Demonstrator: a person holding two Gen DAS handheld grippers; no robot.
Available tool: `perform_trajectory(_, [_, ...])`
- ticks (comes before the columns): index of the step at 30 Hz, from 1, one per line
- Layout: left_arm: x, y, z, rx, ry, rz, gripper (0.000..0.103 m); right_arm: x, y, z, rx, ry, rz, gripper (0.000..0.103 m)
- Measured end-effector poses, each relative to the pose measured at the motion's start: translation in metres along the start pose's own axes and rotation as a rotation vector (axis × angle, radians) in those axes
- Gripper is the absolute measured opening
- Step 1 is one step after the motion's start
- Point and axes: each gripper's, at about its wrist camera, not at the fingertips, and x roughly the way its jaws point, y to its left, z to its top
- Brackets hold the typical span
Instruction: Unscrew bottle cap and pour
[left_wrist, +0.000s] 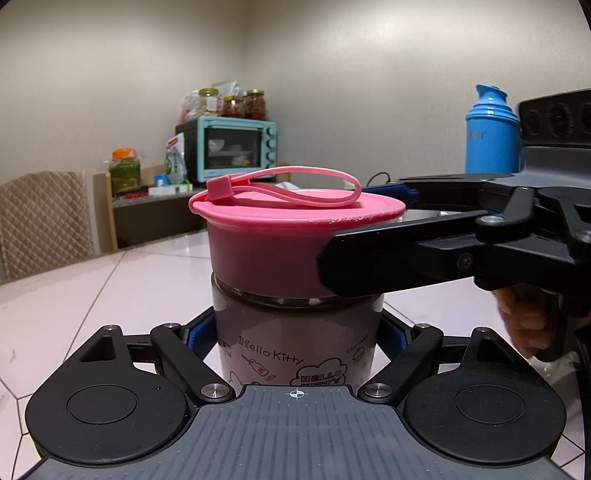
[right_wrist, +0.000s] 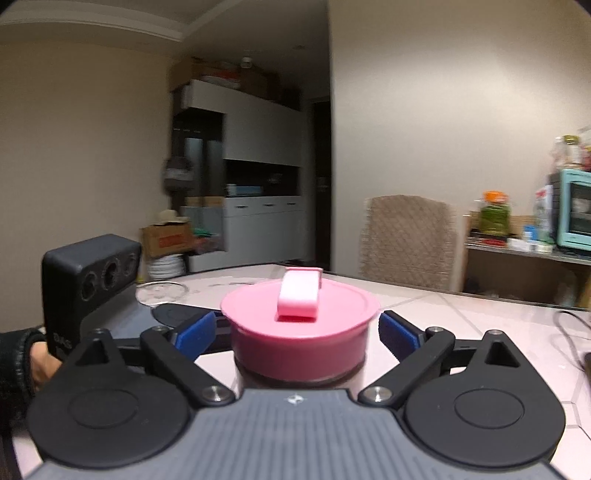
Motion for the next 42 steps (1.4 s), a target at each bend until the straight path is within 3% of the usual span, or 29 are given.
perform_trajectory(11, [0.002, 0.003, 0.001, 0.002, 0.000, 0.001, 0.090, 0.005, 0.029, -0.007, 0.025, 0.006, -0.198, 0.098])
perform_trajectory(19, [0.003, 0.003, 0.001, 0.002, 0.000, 0.001, 0.090, 0.022, 0.037, -0.009, 0.041, 0.006, -0.255, 0.098])
perform_trajectory(26, [0.003, 0.003, 0.001, 0.002, 0.000, 0.001, 0.090, 0.027, 0.040, -0.014, 0.044, 0.005, -0.265, 0.096])
perform_trajectory(30, [0.002, 0.003, 0.001, 0.001, 0.000, 0.001, 0.090, 0.027, 0.040, -0.014, 0.050, 0.011, -0.277, 0.086])
perform_trajectory(35, [0.002, 0.002, 0.001, 0.001, 0.000, 0.002, 0.090, 0.026, 0.039, -0.014, 0.036, 0.014, -0.267, 0.086])
perform_trajectory(42, [0.003, 0.002, 0.001, 0.003, 0.000, 0.003, 0.090, 0.021, 0.022, -0.016, -0.024, 0.001, -0.149, 0.085])
